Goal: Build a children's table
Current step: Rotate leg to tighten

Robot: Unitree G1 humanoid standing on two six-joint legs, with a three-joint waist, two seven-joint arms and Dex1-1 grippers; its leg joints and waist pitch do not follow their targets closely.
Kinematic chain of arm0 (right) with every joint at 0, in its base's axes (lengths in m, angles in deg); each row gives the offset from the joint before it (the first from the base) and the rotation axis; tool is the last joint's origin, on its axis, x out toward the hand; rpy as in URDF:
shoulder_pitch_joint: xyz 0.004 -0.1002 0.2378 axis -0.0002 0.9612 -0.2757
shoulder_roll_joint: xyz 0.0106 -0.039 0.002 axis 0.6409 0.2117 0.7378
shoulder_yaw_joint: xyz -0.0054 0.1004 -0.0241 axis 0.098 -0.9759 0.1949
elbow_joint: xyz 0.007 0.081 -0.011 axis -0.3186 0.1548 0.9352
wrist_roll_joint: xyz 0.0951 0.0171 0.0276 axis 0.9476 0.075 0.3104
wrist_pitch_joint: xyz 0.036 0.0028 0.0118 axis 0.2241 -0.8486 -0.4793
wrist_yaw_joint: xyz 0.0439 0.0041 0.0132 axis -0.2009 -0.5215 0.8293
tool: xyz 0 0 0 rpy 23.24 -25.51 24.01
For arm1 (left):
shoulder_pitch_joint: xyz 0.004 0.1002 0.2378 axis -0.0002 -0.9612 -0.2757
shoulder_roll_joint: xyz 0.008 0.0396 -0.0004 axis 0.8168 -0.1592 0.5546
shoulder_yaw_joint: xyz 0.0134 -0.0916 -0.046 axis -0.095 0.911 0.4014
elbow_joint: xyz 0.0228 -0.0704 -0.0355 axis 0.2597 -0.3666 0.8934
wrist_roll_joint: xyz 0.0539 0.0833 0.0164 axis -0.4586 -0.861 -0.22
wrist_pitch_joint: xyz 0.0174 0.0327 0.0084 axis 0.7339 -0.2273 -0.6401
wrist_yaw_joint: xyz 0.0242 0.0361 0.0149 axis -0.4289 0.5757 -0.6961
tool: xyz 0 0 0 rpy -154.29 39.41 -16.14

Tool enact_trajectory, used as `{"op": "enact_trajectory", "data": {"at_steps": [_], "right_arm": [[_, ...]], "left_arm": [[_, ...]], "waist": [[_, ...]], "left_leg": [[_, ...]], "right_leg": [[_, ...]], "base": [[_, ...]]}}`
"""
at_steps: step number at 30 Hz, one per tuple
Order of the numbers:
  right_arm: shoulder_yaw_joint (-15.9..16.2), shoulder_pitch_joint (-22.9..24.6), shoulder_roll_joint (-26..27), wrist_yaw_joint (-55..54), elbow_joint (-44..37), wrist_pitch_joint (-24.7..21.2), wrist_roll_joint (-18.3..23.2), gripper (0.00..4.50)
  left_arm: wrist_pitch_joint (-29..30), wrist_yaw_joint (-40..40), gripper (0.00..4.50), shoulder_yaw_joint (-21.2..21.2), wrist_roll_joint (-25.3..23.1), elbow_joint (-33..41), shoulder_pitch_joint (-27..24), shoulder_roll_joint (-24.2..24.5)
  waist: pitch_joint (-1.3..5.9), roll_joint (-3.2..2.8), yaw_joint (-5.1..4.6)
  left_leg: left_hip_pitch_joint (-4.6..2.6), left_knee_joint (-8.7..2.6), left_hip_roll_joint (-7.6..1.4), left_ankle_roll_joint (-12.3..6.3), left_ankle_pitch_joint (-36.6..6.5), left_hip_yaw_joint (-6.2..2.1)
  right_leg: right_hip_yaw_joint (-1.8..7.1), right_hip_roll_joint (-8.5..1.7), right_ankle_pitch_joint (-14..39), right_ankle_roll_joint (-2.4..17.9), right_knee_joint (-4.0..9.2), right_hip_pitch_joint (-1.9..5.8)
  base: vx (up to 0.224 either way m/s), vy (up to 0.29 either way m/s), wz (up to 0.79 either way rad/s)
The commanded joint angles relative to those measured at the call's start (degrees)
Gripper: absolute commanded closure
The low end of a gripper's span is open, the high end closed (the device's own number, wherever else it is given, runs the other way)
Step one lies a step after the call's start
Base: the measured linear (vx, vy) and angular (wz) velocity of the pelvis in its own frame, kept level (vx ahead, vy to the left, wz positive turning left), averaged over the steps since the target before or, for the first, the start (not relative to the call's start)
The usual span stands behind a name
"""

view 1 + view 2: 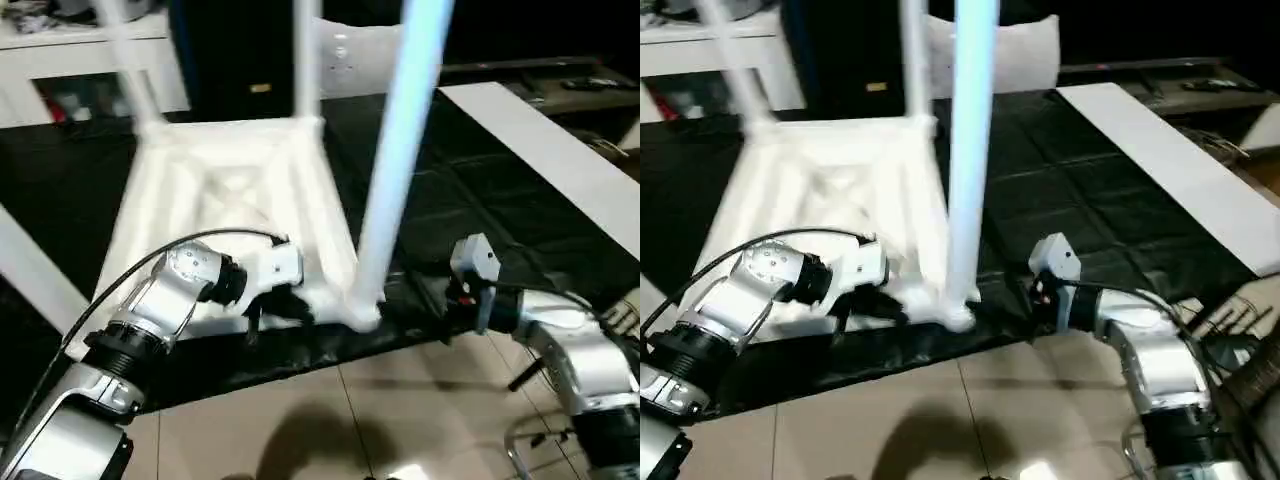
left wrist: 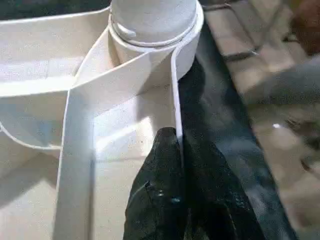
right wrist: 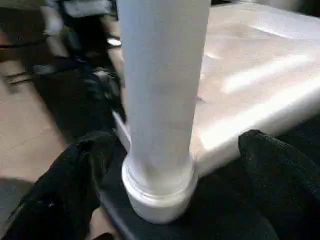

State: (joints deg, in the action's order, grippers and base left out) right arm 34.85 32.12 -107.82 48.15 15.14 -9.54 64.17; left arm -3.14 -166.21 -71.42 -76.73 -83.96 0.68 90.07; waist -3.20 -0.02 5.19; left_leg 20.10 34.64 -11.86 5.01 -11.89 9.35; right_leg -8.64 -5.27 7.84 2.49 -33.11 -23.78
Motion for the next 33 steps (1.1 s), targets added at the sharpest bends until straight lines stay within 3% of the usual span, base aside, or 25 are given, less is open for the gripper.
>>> {"op": "enact_trajectory", "data": {"at_steps": [1,6,9,10,13,19,25,33], "right_arm": [[1.3,-1.2,-1.6,4.5,0.9,-0.2,1.2,0.22],[3.8,-3.7,-2.9,9.8,4.7,0.9,0.5,0.54],[5.7,-6.0,-2.9,13.2,7.5,1.8,-0.2,0.83],[6.1,-6.5,-2.7,13.6,8.2,2.4,-0.5,0.91],[7.8,-8.7,-1.9,15.6,11.4,4.6,-1.3,1.27],[8.7,-10.5,-0.3,16.7,13.4,5.1,-1.0,1.76],[9.4,-11.8,0.6,18.2,15.3,5.4,-0.7,2.24],[10.0,-11.4,1.0,20.4,14.9,3.8,0.3,2.61]], "left_arm": [[-4.3,-4.1,4.5,-2.5,0.4,0.8,2.8,-0.2],[-8.2,-6.6,4.5,-3.8,-0.5,-1.8,4.0,0.8],[-10.0,-7.8,4.5,-4.4,-1.1,-3.1,4.9,1.1],[-10.3,-8.0,4.5,-4.5,-1.3,-3.4,5.1,1.1],[-12.4,-8.3,4.5,-5.1,-1.8,-5.5,6.4,0.9],[-13.6,-8.4,4.5,-5.3,-2.0,-7.2,7.4,0.6],[-14.9,-8.5,4.5,-5.5,-2.4,-9.0,8.1,0.3],[-15.3,-8.4,4.5,-5.4,-2.4,-10.1,8.2,0.2]], "waist": [[4.36,0.06,-0.48],[4.08,0.25,-0.29],[4.08,0.94,-0.52],[4.12,0.74,-0.48],[4.1,1.15,-0.49],[4.19,1.14,-0.29],[3.97,1.16,-0.3],[4.18,1.13,-0.21]], "left_leg": [[-0.24,-3.87,-1.79,-5.99,-7.3,0.14],[-0.09,-3.9,-1.57,-4.9,-8.7,0.21],[0.29,-3.83,-1.37,-4.89,-7.9,0.22],[0.17,-3.78,-1.4,-4.94,-7.5,0.21],[0.1,-3.66,-1.38,-5.28,-6.8,0.37],[0.07,-3.83,-1.83,-5.16,-6.2,0.24],[-0.06,-3.79,-1.51,-4.49,-8.0,0.37],[0.04,-3.84,-1.71,-4.66,-6.9,0.3]], "right_leg": [[3.8,-3.42,15.2,9.2,3.39,4.08],[3.55,-3.56,21.3,7.1,4.22,4.14],[3.4,-3.54,22.9,6.0,4.29,4.31],[3.41,-3.56,23.0,5.9,4.24,4.21],[3.46,-3.49,23.0,6.0,4.23,3.92],[3.66,-3.61,19.3,7.6,3.51,3.97],[3.42,-3.67,24.8,5.6,4.37,3.93],[3.55,-3.68,22.0,6.6,3.9,4.04]], "base": [[0.0,0.0,0.0],[0.0,0.0,0.0],[0.0,0.0,0.0],[0.0,0.0,0.0],[0.0,0.0,0.0],[0.0,0.0,0.0],[0.0,0.0,0.0],[0.0,0.0,0.0]]}}
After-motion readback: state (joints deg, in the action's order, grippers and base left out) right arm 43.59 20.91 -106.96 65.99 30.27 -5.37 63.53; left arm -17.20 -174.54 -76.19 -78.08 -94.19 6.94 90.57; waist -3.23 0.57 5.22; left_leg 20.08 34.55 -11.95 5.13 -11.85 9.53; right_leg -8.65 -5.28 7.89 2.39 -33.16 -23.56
